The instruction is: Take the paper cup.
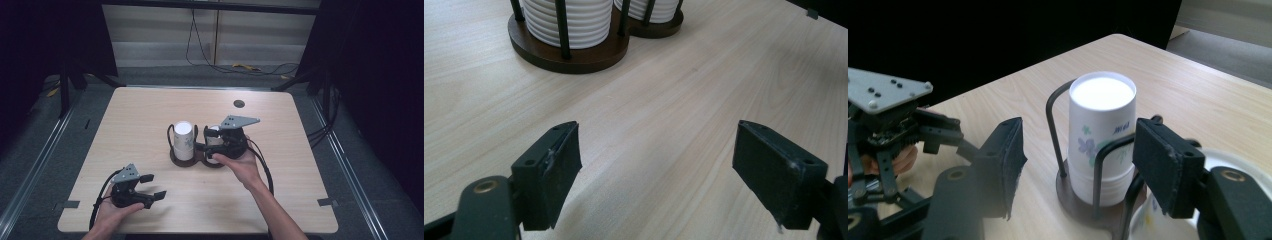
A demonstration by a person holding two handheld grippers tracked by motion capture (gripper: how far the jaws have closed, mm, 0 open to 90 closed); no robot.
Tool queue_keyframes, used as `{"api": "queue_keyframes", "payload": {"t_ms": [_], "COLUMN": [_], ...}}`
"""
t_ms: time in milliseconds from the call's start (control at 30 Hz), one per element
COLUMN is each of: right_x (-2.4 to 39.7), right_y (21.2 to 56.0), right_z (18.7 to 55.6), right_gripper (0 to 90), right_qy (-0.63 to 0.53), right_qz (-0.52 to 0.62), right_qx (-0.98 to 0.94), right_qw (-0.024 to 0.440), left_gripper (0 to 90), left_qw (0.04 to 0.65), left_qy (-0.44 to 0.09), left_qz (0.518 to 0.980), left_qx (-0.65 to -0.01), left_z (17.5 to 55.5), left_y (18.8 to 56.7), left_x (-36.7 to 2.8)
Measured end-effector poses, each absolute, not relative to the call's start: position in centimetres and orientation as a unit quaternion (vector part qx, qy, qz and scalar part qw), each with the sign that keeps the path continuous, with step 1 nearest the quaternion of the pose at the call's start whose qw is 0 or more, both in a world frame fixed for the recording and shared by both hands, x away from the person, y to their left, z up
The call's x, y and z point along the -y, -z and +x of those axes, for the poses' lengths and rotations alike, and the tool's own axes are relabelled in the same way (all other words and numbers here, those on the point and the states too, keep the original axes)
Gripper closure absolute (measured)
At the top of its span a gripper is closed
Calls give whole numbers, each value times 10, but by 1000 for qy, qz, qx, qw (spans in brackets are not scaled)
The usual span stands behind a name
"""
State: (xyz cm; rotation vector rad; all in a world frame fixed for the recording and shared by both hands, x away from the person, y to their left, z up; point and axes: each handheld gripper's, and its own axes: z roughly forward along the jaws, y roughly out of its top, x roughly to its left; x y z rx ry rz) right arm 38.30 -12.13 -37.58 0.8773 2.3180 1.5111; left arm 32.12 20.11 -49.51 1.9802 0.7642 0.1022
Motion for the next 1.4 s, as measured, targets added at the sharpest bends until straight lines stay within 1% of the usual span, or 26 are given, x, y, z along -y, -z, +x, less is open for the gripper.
{"api": "queue_keyframes", "payload": {"t_ms": [167,233,300,400,467,600,667,767,900,967,1067,1167,1267,1400], "right_x": [113,109,104,97,94,85,81,77,75,72,68,64,59,58], "right_y": [370,368,367,367,367,365,365,364,364,363,363,365,366,364], "right_z": [399,405,410,415,418,425,429,436,442,447,450,452,455,459], "right_gripper": [348,325,337,348,352,364,367,380,366,344,318,287,288,322], "right_qy": [-505,-496,-484,-472,-466,-454,-440,-435,-421,-416,-404,-394,-380,-369], "right_qz": [303,303,303,299,299,293,288,289,293,293,290,287,287,278], "right_qx": [-799,-805,-811,-819,-824,-834,-844,-846,-853,-855,-864,-870,-876,-883], "right_qw": [120,121,129,130,119,113,104,105,97,96,78,74,77,79], "left_gripper": [193,194,199,200,200,200,214,221,221,221,221,221,221,221], "left_qw": [486,488,489,490,490,488,483,483,483,483,479,477,476,476], "left_qy": [-42,-43,-44,-44,-43,-42,-40,-38,-38,-39,-40,-39,-41,-40], "left_qz": [815,814,813,812,812,814,817,817,817,816,818,817,817,817], "left_qx": [-313,-314,-313,-313,-313,-313,-313,-312,-312,-315,-317,-320,-321,-323], "left_z": [321,321,320,321,321,321,321,321,321,321,322,323,323,324], "left_y": [495,495,495,495,495,495,496,497,496,496,497,497,497,497], "left_x": [-201,-201,-202,-202,-202,-202,-202,-201,-201,-202,-202,-203,-204,-205]}}
